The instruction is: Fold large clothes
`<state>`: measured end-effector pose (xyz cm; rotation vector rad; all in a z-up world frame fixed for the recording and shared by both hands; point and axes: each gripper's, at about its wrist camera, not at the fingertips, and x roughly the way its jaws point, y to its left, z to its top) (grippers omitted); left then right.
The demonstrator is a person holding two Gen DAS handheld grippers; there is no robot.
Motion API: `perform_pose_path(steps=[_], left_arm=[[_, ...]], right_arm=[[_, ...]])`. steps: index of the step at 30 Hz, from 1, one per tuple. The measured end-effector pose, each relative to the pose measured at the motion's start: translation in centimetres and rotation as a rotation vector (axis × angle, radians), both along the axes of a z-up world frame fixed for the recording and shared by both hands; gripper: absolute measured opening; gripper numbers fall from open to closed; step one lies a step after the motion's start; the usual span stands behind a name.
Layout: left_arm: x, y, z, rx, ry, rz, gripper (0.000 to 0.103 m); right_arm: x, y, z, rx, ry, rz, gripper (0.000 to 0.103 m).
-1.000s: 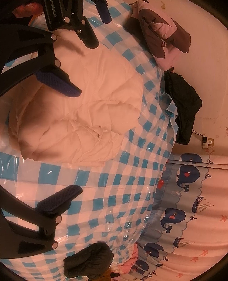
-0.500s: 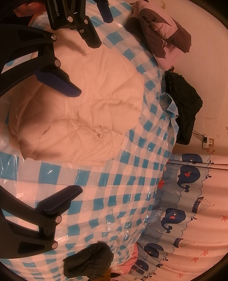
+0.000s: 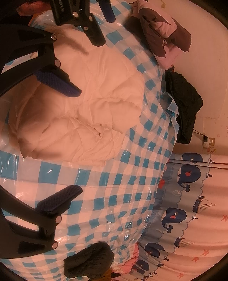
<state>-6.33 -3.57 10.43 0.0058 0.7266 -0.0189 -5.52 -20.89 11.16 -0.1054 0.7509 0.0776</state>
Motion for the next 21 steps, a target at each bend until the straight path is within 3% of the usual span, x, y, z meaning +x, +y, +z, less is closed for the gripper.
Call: perform_pose_path(steps=[21], left_arm=[[0.72, 0.11, -0.46, 0.040, 0.027, 0.031, 0.095]], right_arm=[[0.00, -0.01, 0.01, -0.003, 0.009, -0.001, 0.097]])
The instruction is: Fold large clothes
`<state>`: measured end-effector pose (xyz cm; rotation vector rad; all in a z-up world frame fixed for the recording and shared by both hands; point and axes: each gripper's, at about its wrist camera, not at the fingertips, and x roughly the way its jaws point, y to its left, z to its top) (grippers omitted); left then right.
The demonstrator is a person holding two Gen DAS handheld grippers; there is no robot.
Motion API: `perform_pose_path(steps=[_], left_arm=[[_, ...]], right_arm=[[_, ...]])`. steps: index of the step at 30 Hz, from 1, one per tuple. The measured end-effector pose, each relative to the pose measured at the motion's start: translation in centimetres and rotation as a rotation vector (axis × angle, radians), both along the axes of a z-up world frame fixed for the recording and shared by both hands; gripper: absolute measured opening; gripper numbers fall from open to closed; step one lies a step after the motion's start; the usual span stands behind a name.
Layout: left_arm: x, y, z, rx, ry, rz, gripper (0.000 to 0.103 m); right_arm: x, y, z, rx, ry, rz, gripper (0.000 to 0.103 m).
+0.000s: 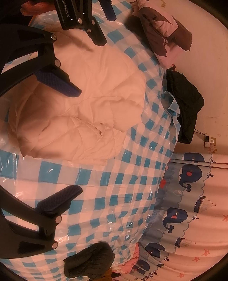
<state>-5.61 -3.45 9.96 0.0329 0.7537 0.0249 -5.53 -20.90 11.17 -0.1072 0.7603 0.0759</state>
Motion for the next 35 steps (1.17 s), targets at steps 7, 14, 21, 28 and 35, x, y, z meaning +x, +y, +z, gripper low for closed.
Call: perform_pose_path(steps=[7, 14, 21, 28, 35], left_arm=[[0.2, -0.1, -0.3, -0.006, 0.019, 0.000, 0.095], [0.2, 0.0, -0.7, -0.009, 0.033, -0.003, 0.095], [0.3, 0.5, -1.1, -0.134, 0.053, -0.058, 0.095], [-0.5, 0.0, -0.2, -0.051, -0.009, -0.023, 0.095], [-0.5, -0.7, 0.2, 0.009, -0.009, -0.021, 0.095]], right_arm=[[0.0, -0.6, -0.8, 0.007, 0.044, -0.002, 0.097], [0.6, -1.2, -1.0, 0.021, 0.069, 0.001, 0.097], [0.8, -1.4, -1.2, 0.033, 0.086, 0.005, 0.097], [1.2, -1.7, -1.4, 0.035, 0.087, 0.006, 0.097], [1.2, -1.9, -1.4, 0.036, 0.080, 0.003, 0.097]])
